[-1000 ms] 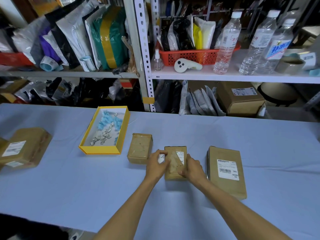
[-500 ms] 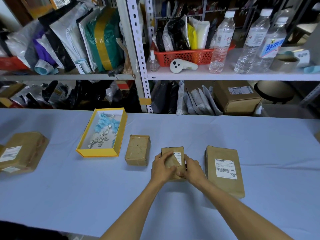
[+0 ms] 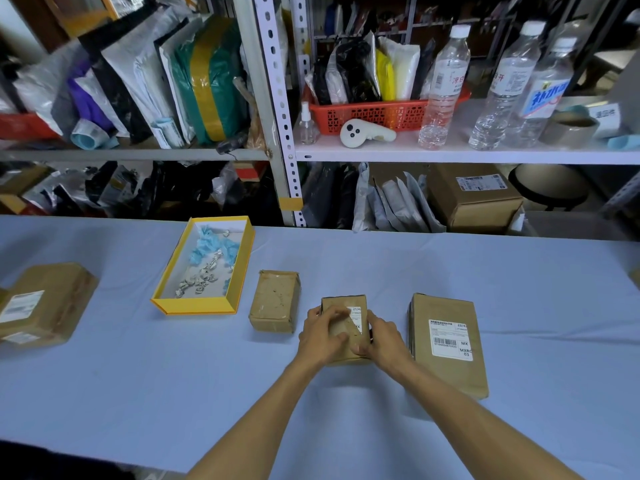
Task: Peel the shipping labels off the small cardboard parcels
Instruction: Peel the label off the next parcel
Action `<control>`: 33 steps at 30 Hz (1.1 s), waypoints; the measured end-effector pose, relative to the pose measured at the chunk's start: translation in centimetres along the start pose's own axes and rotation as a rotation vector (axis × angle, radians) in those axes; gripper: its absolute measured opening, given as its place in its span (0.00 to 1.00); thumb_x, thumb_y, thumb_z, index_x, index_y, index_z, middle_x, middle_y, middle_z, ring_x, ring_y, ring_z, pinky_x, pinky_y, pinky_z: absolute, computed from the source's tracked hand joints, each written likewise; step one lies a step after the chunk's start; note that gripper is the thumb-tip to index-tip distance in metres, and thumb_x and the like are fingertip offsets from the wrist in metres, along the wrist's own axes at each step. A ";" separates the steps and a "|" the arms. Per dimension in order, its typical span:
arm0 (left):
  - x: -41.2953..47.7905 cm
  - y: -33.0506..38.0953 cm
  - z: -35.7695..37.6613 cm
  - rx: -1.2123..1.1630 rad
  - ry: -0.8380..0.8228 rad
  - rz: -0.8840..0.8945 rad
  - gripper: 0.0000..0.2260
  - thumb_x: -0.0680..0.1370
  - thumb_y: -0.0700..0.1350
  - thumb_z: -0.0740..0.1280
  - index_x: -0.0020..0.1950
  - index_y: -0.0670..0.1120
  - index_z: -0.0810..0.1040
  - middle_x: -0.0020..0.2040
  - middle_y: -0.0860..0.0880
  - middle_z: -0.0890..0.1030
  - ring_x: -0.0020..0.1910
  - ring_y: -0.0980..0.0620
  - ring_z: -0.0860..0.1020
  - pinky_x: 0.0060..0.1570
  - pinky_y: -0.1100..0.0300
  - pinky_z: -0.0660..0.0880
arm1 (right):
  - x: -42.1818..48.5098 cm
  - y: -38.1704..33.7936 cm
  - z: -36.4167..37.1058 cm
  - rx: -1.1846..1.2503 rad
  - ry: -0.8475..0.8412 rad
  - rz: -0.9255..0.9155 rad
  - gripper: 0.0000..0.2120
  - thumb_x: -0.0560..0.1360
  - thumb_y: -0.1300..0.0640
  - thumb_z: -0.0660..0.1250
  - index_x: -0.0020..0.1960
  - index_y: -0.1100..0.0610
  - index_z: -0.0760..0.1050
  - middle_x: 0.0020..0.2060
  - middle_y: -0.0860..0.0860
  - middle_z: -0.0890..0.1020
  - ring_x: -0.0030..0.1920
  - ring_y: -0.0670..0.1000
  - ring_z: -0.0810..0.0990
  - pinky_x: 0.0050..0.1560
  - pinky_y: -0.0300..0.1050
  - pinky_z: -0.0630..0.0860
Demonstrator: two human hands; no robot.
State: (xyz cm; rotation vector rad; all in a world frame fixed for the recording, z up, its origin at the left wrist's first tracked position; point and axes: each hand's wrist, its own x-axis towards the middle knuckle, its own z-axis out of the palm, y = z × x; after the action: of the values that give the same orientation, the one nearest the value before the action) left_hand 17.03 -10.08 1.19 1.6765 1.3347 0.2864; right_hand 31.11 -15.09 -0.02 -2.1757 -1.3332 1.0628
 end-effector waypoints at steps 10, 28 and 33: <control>-0.8 0.8 0.6 0.106 -0.017 0.036 0.27 0.65 0.52 0.61 0.64 0.69 0.67 0.63 0.50 0.59 0.65 0.46 0.64 0.70 0.48 0.64 | -0.1 -0.1 0.5 0.004 0.043 -0.036 0.23 0.67 0.51 0.61 0.62 0.53 0.69 0.47 0.55 0.80 0.46 0.57 0.80 0.46 0.50 0.79; 0.9 1.8 -0.6 0.153 -0.100 0.013 0.22 0.70 0.43 0.64 0.59 0.65 0.69 0.56 0.49 0.61 0.59 0.46 0.62 0.65 0.51 0.65 | 0.3 0.1 -0.1 0.000 0.016 -0.046 0.26 0.64 0.58 0.69 0.62 0.55 0.71 0.45 0.55 0.82 0.48 0.59 0.79 0.47 0.48 0.78; 0.9 1.5 -0.9 0.171 -0.138 0.029 0.18 0.70 0.44 0.66 0.54 0.63 0.69 0.56 0.48 0.60 0.57 0.47 0.62 0.65 0.48 0.66 | 0.3 0.2 -0.1 0.015 0.015 -0.038 0.25 0.65 0.56 0.70 0.61 0.53 0.71 0.47 0.55 0.81 0.49 0.57 0.79 0.48 0.47 0.78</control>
State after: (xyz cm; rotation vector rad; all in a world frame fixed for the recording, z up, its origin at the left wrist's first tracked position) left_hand 17.71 -8.75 2.52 1.8244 1.2620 0.0727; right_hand 31.41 -14.93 -0.24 -2.1349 -1.3508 1.0372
